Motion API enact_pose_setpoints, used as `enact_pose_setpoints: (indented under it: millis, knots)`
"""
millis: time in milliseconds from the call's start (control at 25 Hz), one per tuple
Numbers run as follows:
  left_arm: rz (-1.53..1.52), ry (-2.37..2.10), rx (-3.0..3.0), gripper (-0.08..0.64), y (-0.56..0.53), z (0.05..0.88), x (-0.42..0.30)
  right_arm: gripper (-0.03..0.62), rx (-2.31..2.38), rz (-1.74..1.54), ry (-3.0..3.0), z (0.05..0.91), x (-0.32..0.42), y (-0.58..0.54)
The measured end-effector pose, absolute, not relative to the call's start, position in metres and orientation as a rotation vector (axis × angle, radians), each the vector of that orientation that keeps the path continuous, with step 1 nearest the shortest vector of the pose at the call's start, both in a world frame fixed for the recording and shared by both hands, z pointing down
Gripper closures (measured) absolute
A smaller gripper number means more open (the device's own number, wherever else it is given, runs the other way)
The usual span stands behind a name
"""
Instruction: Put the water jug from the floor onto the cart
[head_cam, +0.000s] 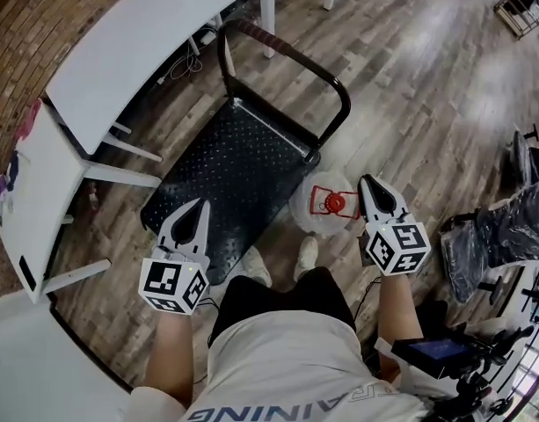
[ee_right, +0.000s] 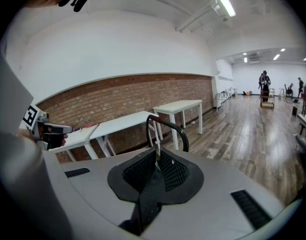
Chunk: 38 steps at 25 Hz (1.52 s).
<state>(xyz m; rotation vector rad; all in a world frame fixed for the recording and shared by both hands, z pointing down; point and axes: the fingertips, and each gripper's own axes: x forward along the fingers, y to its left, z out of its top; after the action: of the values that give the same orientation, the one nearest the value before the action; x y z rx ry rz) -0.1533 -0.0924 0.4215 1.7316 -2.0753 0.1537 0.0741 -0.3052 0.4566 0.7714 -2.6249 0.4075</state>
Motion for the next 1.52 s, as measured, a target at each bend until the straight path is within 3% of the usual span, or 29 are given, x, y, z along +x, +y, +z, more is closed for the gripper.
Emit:
enact_pose_setpoints:
  millis: [120, 560, 840, 1160, 1520]
  knots:
    - [0.200, -2.075, 1.674, 0.560, -0.095, 0.436, -0.148, 0.578, 0.781, 0.521, -2.592, 0.494, 0.083, -0.320]
    - [0.236, -2.016, 1.525, 0.560, -0.093, 0.504, -0.122, 0.371, 0.745, 0.627, -2.413, 0.649, 0.106, -0.346]
    - [0.267, -2.014, 1.408, 0.560, -0.072, 0.544, -0.116, 0.280, 0.746, 0.549, -2.299, 0.741, 0.117, -0.336]
    - [0.295, -2.012, 1.332, 0.560, -0.052, 0.576, -0.110, 0.221, 0.640, 0.536, -2.177, 0.830, 0.127, -0.311]
    - [0.321, -2.018, 1.270, 0.560, -0.022, 0.586, -0.116, 0.213, 0.681, 0.493, -2.103, 0.875, 0.134, -0.303]
